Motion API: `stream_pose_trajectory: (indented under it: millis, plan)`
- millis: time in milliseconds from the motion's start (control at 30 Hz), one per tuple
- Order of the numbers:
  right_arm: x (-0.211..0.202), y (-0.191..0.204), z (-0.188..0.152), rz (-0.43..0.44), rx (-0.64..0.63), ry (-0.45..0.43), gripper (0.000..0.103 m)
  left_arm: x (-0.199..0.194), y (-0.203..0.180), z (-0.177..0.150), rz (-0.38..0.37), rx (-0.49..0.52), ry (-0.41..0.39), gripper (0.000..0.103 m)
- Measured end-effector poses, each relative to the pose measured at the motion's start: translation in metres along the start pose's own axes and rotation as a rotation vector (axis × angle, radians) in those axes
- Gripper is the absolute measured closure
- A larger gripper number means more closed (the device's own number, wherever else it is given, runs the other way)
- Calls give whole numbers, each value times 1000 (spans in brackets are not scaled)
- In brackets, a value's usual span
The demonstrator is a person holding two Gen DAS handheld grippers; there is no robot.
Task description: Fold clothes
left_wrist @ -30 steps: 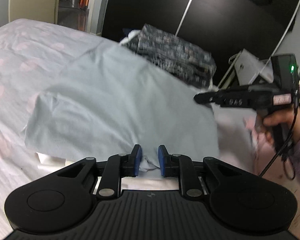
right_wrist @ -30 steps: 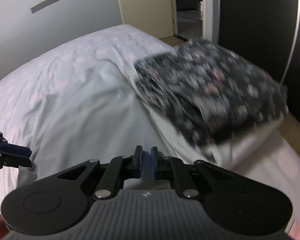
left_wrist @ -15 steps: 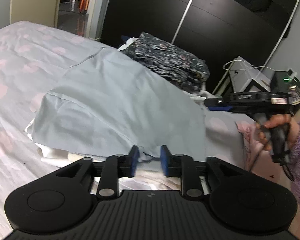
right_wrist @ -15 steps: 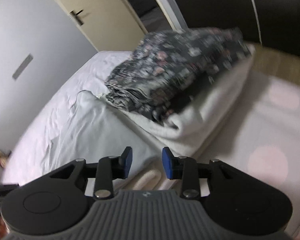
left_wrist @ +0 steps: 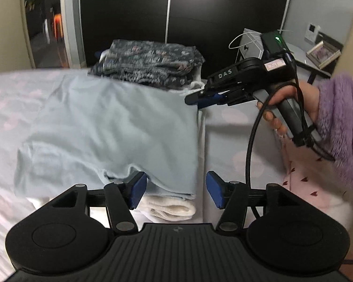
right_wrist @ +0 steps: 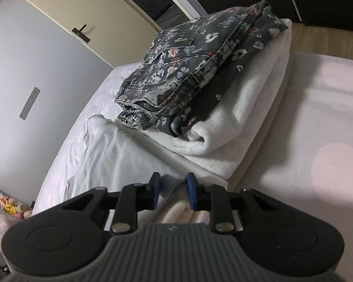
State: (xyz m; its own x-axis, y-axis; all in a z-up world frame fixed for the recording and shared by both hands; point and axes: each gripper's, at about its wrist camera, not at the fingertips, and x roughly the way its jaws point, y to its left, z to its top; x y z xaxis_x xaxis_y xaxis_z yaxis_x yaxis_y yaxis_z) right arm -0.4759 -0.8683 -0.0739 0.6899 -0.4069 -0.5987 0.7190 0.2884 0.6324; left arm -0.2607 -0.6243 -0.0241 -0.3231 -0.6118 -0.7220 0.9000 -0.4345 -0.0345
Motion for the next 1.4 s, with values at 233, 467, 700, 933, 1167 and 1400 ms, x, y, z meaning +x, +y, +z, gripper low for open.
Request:
stream_pose_trajectory:
  millis: [233, 467, 700, 933, 1167, 1400]
  plan:
    - [-2, 6, 2, -9, -31, 10, 75, 7, -28, -3, 51, 198, 26, 51]
    - [0, 4, 4, -6, -41, 16, 75, 27, -47, -15, 179, 390, 66, 76]
    - [-7, 1, -2, -2, -20, -12, 92, 22, -49, -17, 214, 432, 42, 94]
    - [-41, 32, 7, 36, -61, -78, 94, -16, -37, 7, 200, 369, -23, 97]
    - [-52, 36, -2, 5, -41, -50, 94, -32, -35, 3, 145, 361, -15, 99]
    - [-23, 11, -17, -77, 0, -16, 94, 6, -45, -18, 105, 331, 48, 99]
